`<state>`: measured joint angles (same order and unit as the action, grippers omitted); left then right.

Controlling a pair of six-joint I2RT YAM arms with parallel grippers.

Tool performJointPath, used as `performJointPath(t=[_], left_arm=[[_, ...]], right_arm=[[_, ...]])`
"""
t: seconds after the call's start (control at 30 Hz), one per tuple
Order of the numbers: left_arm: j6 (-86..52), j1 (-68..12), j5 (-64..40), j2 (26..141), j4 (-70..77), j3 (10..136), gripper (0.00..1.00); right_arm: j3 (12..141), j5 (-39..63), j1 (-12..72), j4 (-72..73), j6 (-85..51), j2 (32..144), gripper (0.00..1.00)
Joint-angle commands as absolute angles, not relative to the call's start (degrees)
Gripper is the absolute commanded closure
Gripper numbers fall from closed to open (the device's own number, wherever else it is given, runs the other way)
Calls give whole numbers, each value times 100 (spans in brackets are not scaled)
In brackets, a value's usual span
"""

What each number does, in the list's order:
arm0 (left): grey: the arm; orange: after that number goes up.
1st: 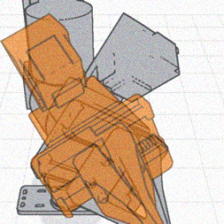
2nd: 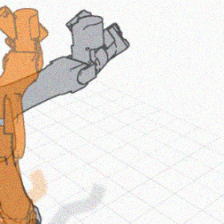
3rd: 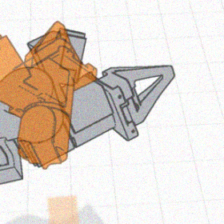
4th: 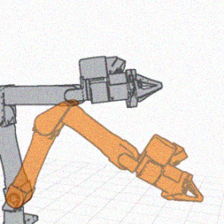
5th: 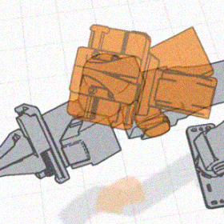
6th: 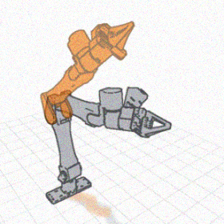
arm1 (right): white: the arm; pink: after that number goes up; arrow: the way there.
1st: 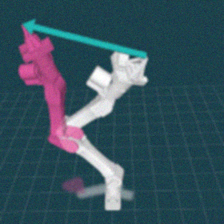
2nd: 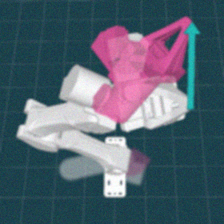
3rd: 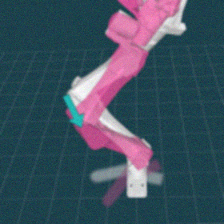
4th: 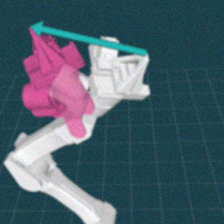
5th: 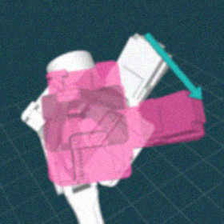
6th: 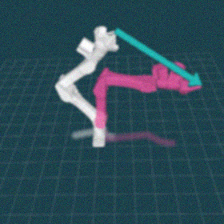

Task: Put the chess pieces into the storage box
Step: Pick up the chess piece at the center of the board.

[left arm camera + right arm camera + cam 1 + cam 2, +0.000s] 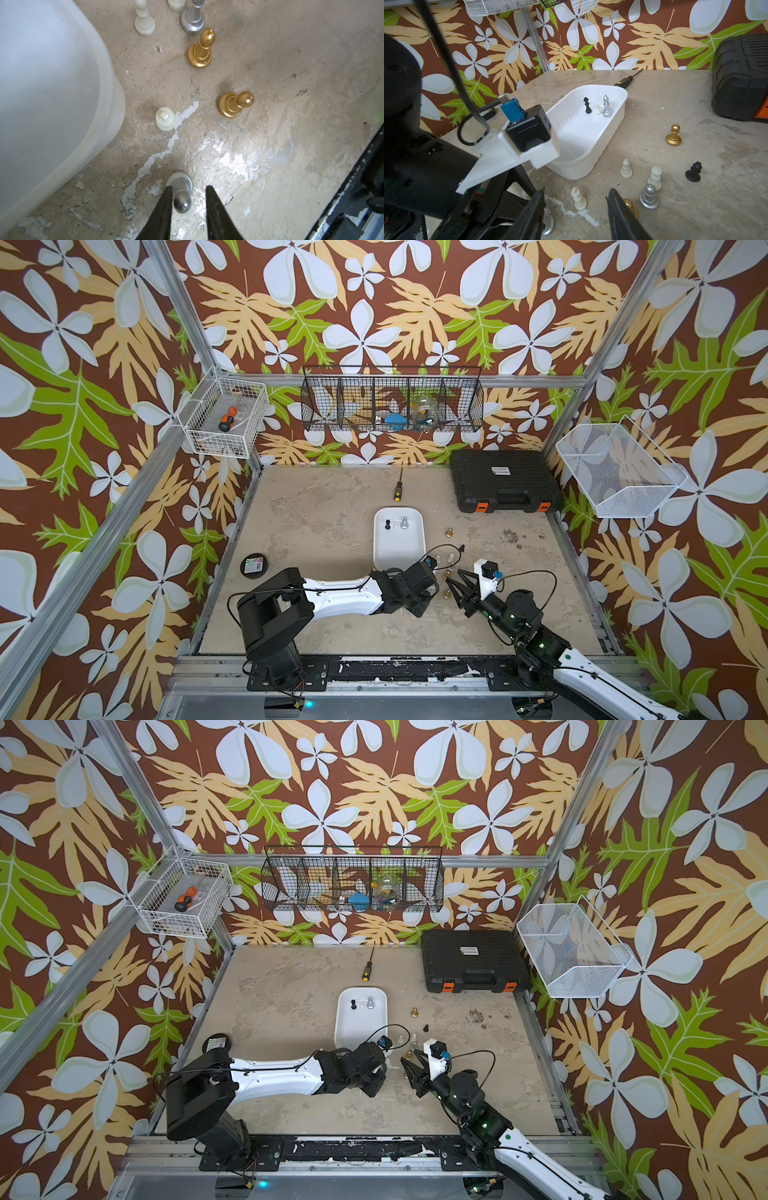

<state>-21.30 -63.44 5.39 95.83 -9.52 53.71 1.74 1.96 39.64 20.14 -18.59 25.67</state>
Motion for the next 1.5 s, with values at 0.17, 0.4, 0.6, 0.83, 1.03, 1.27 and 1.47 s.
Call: performJointPath(t=[0.17,0.4,0.6,0.83,1.03,1.27,1.47], left_arm=[[-2117,-6346,498,9729,-967,5401,69],[-2118,-6352,536,9730,-908,5374,80],[-2101,-6346,536,9621,-995,5392,91],[-2059,-6342,564,9182,-1459,5629,96],[-1998,-5783,541,8614,-2341,6315,97],[-1590,-4686,598,8823,-2721,6867,96],[-1428,-4114,1048,9622,-2508,7128,96]], right_arm=[[190,211,3964,2198,-1801,2575,49],[186,218,3970,2211,-1797,2587,49],[198,218,3964,2234,-1802,2652,49],[198,284,3966,2270,-1777,2671,49],[224,431,3971,2452,-1624,2714,49],[407,378,3972,3655,-1319,3364,48],[295,391,3983,4839,-1264,4512,48]])
